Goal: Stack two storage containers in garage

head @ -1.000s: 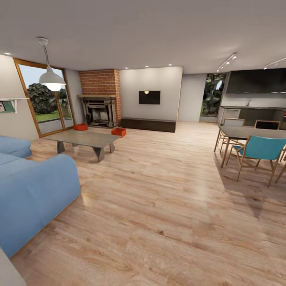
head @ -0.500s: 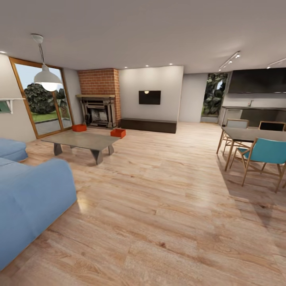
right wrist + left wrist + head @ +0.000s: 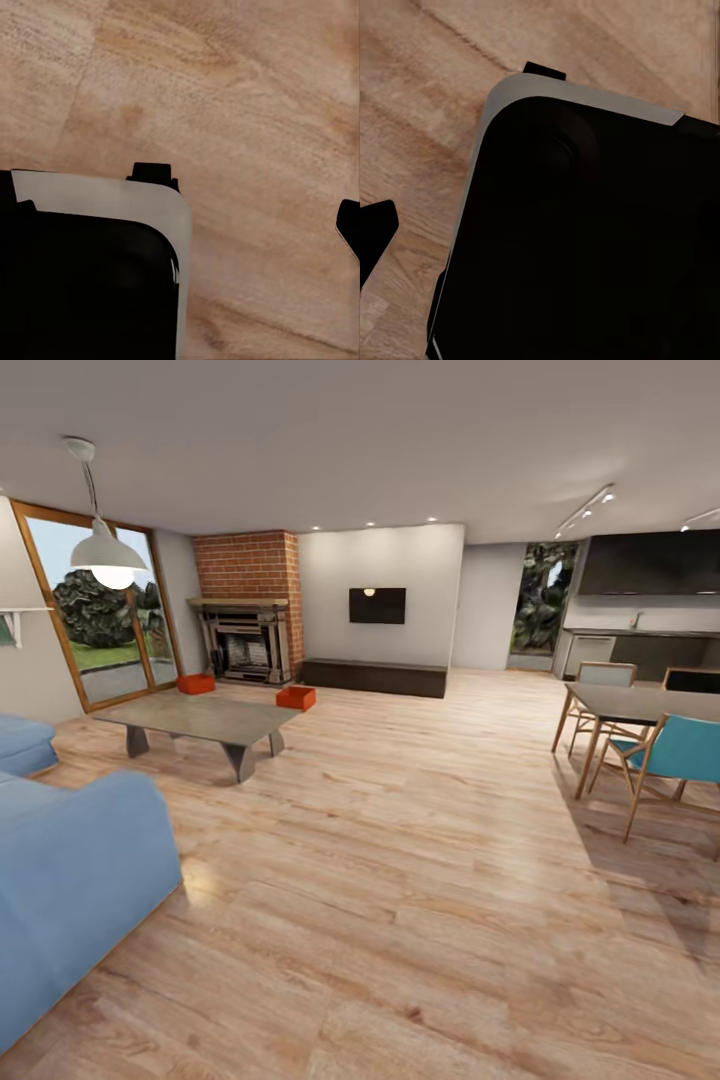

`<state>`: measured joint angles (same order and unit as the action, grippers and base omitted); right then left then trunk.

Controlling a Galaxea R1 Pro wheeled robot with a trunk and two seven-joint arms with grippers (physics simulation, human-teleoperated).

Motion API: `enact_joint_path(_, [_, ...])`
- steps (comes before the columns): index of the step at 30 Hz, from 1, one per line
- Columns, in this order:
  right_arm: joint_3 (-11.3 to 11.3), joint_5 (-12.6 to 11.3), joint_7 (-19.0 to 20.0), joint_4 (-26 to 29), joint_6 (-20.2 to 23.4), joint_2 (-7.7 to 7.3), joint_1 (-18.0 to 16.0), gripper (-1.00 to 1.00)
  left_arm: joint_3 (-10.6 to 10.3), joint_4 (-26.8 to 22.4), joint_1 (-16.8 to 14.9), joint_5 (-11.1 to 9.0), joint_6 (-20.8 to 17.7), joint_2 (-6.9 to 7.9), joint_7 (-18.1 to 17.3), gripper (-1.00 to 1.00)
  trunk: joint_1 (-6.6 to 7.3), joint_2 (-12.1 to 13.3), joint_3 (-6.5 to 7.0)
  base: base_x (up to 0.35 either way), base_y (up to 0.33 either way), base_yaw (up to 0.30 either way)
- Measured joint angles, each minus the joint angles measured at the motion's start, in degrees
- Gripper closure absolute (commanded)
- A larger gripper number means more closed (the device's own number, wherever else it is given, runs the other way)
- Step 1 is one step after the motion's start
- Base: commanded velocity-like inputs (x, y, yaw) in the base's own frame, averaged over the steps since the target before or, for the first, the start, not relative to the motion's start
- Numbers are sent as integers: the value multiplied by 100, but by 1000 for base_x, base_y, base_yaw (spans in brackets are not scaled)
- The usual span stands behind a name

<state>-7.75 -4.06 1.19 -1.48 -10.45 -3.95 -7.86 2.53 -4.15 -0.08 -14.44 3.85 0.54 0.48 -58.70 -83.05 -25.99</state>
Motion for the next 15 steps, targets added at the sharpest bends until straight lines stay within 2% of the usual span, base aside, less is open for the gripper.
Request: enact_joint_path(15, [0, 0, 0, 4, 3, 0, -4, -100, 5, -5, 0, -1, 0, 0, 0, -100, 0, 0, 0, 323, 0, 0])
